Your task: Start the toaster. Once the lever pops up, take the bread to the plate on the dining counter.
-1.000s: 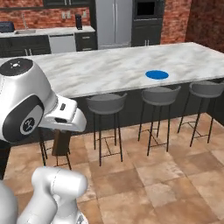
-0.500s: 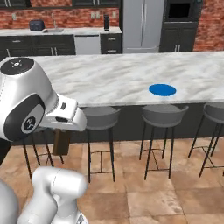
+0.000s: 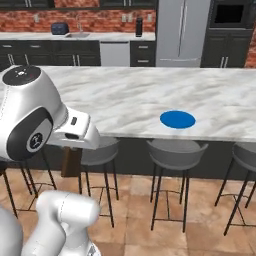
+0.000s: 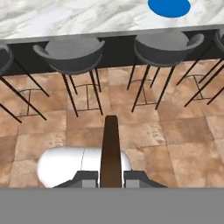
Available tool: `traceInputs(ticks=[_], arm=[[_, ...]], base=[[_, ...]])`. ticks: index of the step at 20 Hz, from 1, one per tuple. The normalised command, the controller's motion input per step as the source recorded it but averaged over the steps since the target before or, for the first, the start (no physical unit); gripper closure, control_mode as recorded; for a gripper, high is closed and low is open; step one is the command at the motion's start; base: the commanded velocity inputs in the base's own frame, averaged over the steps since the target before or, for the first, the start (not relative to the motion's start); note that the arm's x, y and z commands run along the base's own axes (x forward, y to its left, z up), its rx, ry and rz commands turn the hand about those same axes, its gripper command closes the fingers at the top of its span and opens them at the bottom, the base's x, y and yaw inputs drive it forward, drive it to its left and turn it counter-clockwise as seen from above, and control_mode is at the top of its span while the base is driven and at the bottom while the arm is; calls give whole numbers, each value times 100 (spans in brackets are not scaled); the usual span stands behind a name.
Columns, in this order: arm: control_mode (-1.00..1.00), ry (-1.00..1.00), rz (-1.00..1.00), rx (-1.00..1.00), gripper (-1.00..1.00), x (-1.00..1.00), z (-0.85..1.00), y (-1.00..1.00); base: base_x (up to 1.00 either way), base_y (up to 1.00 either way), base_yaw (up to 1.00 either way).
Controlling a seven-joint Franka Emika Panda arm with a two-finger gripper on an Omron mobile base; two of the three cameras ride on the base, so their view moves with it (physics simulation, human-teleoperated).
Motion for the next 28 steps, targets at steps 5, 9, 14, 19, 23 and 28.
traceInputs(ticks=[5,9,14,19,23,28], arm=[[100,0,0,0,100,0,0,0],[100,0,0,0,100,0,0,0],[100,0,0,0,100,0,0,0],[100,0,0,0,100,0,0,0],[100,0,0,0,100,0,0,0],[100,0,0,0,100,0,0,0]], base=[[67,-52,23],[50,-49,16],[52,-40,11],[60,-33,7],[44,-41,8],[39,-43,8]])
